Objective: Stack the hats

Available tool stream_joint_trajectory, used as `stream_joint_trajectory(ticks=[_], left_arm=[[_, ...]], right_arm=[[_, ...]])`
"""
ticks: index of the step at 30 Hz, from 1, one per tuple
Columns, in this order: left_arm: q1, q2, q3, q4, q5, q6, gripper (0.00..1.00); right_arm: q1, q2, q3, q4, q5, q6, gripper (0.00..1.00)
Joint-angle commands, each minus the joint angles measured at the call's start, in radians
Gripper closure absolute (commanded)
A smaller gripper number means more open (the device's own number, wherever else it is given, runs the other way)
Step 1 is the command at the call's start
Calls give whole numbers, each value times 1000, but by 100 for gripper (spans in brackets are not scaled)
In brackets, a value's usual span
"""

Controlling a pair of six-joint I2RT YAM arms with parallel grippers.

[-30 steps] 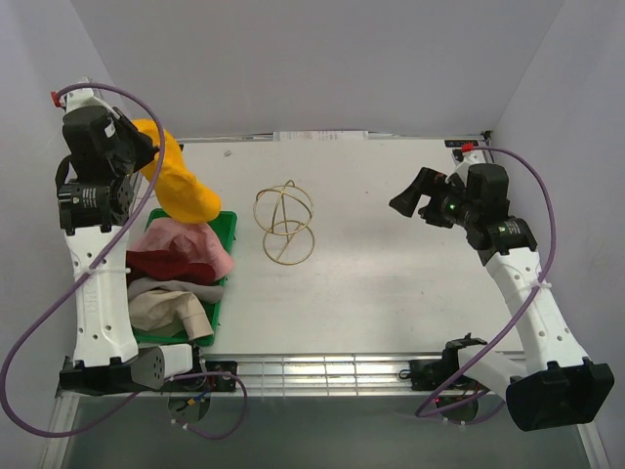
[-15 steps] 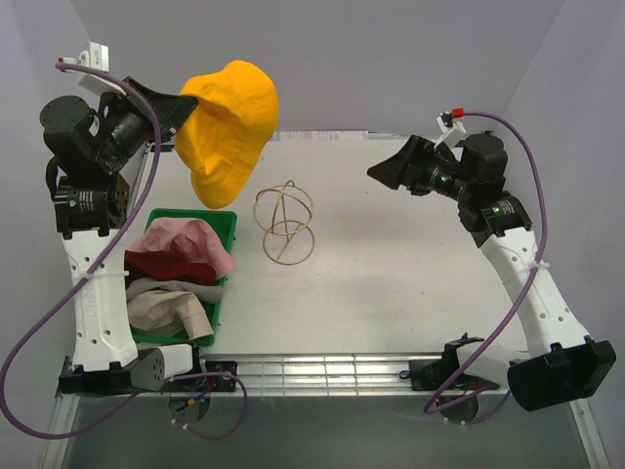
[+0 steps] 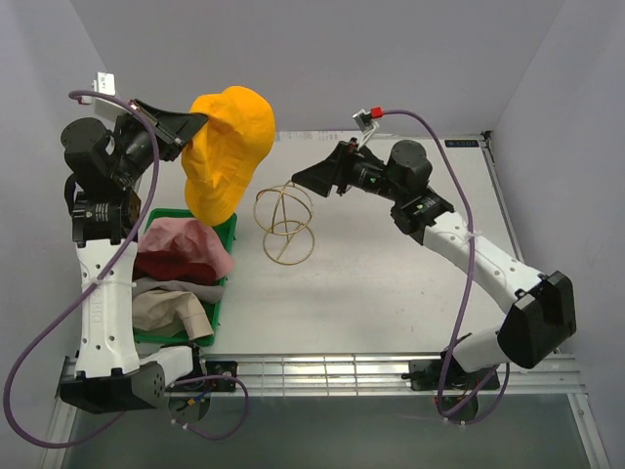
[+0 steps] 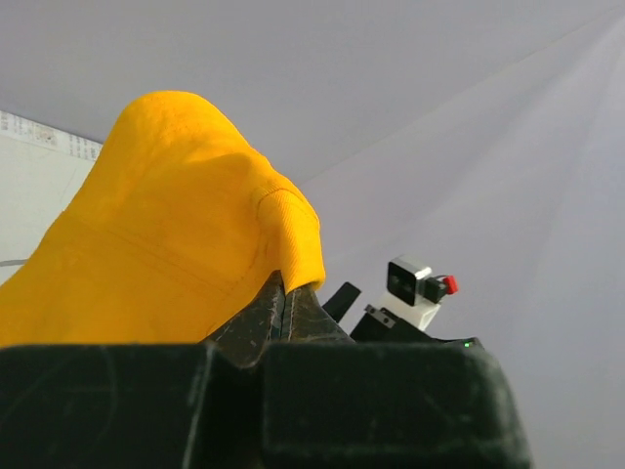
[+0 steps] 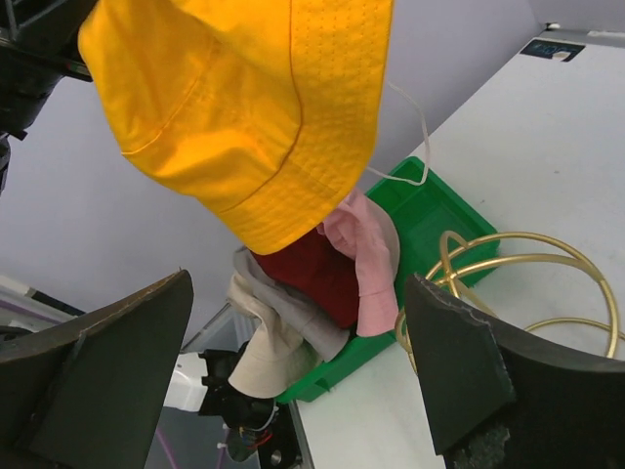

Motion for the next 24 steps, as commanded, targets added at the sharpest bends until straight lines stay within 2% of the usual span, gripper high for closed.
stream_joint_trajectory(ticks=[1, 13, 16, 24], left_arm=[[-13, -48, -19, 68, -35, -71, 100], [-61, -29, -52, 71, -83, -124, 100], [-108, -15, -50, 70, -95, -129, 100], [-173, 11, -49, 62, -138, -117, 100]], right_arm=[[47, 55, 25, 197, 47, 45, 7], [77, 222, 89, 429, 128, 59, 7], [77, 271, 111, 473, 141, 84, 7], [79, 377, 207, 507, 136, 147, 5]])
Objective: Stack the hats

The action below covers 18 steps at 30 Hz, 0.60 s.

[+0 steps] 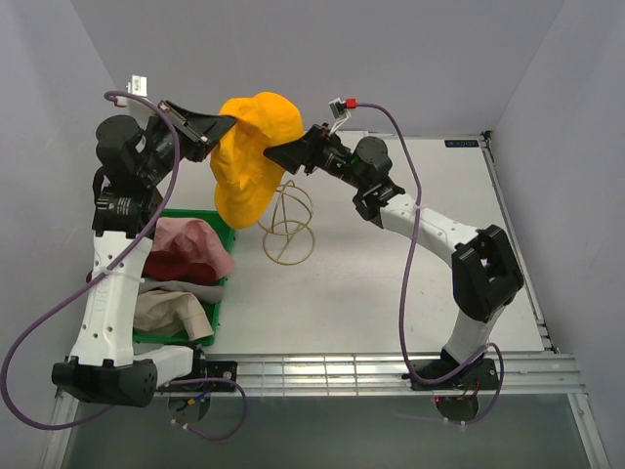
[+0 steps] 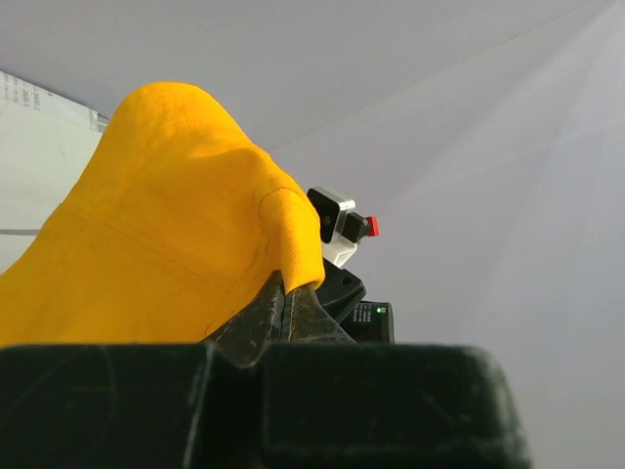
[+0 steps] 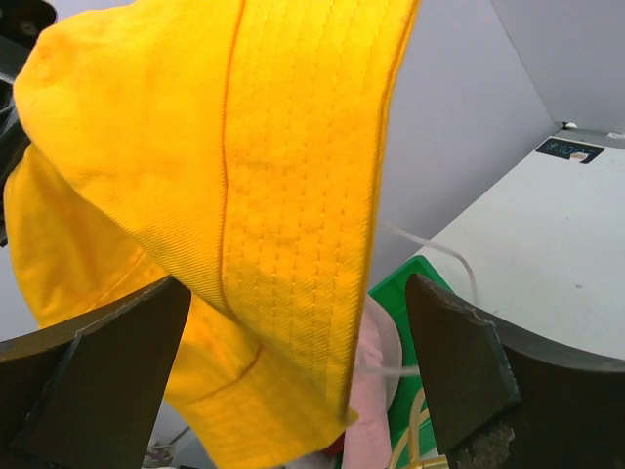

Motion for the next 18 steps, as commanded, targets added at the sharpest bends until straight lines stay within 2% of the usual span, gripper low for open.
stream_joint_trajectory(ticks=[1, 12, 15, 16, 18], left_arm=[[-16, -7, 3, 7, -35, 9, 100], [-14, -5, 19, -110, -112, 98, 100], [-16, -4, -9, -110, -102, 98, 100], [-14, -2, -18, -107, -102, 96, 100], [-16, -5, -41, -104, -104, 101, 100]], right_arm=[[3, 14, 62, 81, 15, 28, 4], [0, -102, -73, 38, 47, -10, 0], [0, -114, -78, 13, 38, -9, 14], [0, -114, -72, 4, 35, -10, 24], [0, -113, -63, -31, 33, -15, 33]])
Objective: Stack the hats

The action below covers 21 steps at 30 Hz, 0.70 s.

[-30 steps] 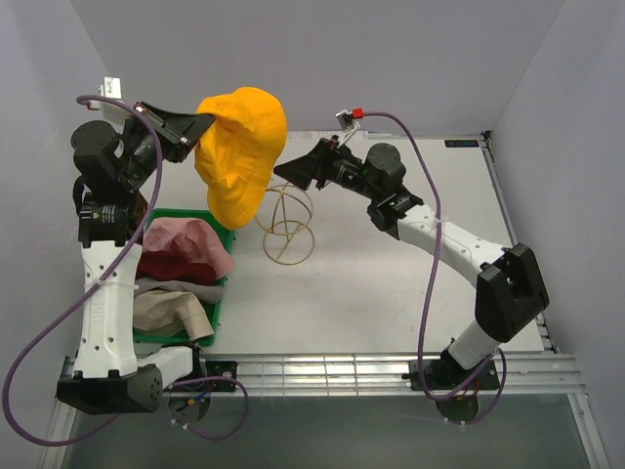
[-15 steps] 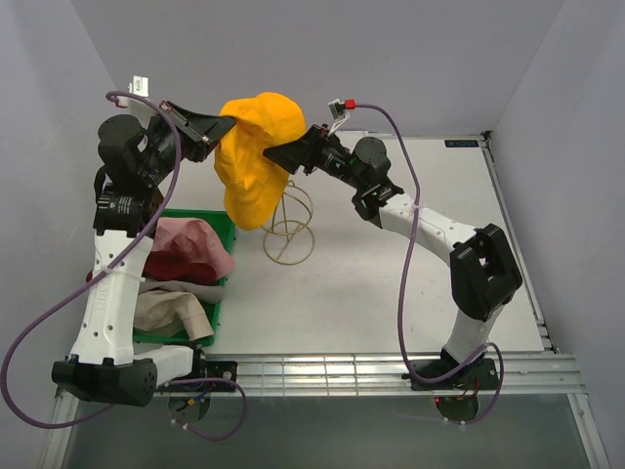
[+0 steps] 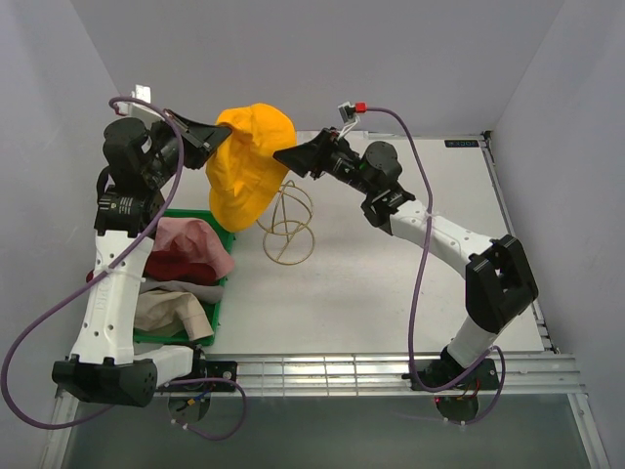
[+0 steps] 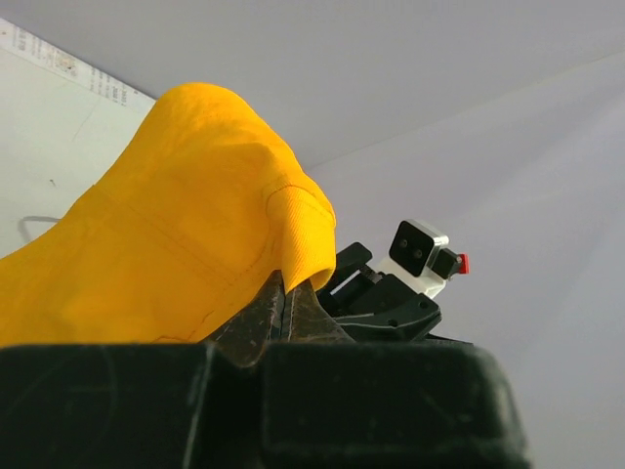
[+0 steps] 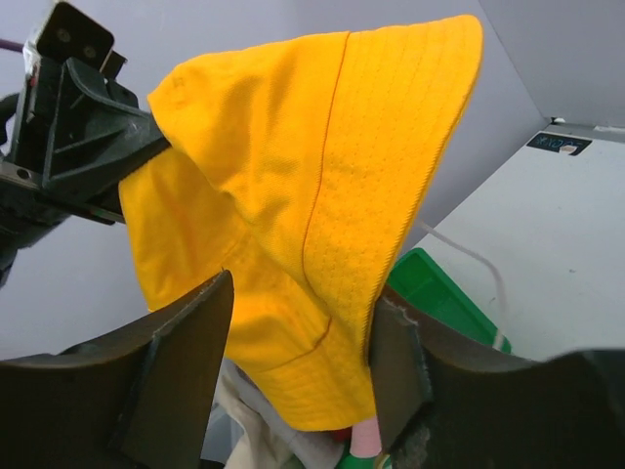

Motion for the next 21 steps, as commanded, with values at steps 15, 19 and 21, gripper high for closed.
stream_joint_trajectory(ticks=[15, 19, 21], left_arm=[[-4, 29, -20, -69, -6, 79, 100], [-12, 46, -41, -76, -1, 84, 100], [-19, 57, -51, -76, -3, 87, 100]], right_arm=[[-62, -35, 248, -612, 100, -136, 92], [-100, -31, 254, -700, 75, -138, 92], [-120, -23, 254, -735, 51, -140, 92]])
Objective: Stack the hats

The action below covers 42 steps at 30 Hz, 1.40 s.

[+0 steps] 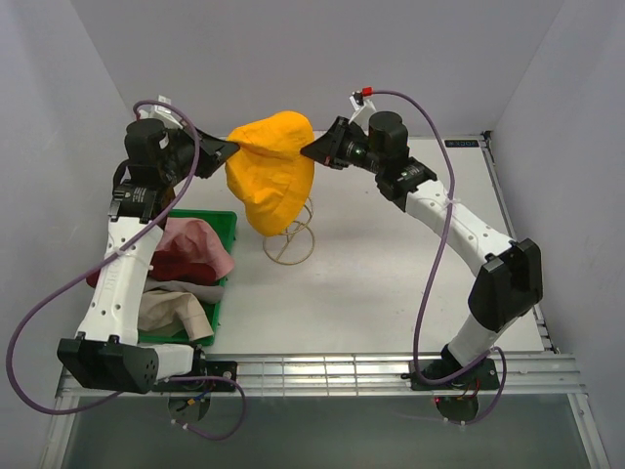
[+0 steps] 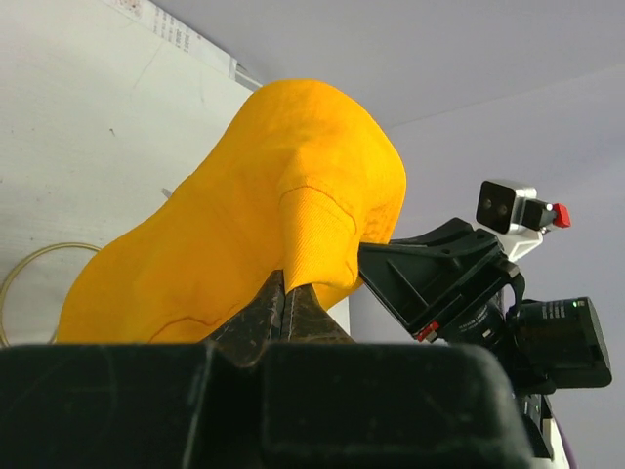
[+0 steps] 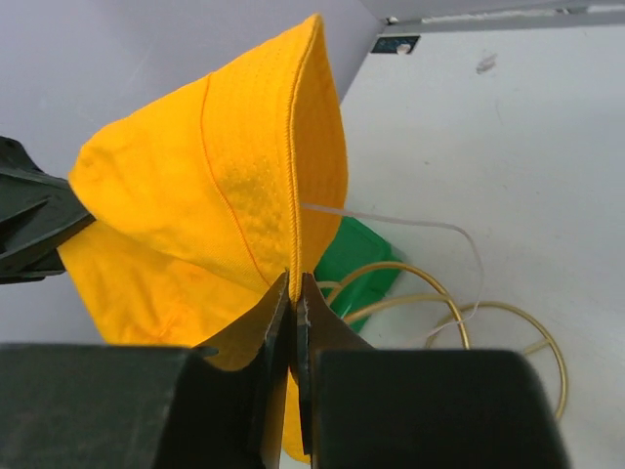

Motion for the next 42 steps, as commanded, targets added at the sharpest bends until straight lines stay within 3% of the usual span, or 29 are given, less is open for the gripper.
stream_joint_trajectory(ticks=[1, 23, 29, 38, 42], left_arm=[[-15, 0, 0, -9, 8, 23, 100], [-100, 184, 54, -52, -1, 125, 98], [-103, 205, 55, -63, 3, 158, 85], [-104, 218, 73, -66, 17, 181, 58], [-104, 221, 84, -71, 19, 189, 54]], right_arm=[[-36, -12, 26, -116, -16, -32, 92], [-71, -49, -184, -132, -77, -82, 92], [-102, -70, -288, -43, -118, -71, 92], [-137, -78, -411, 123, -198, -39, 92], [-139, -75, -440, 183, -233, -30, 92]])
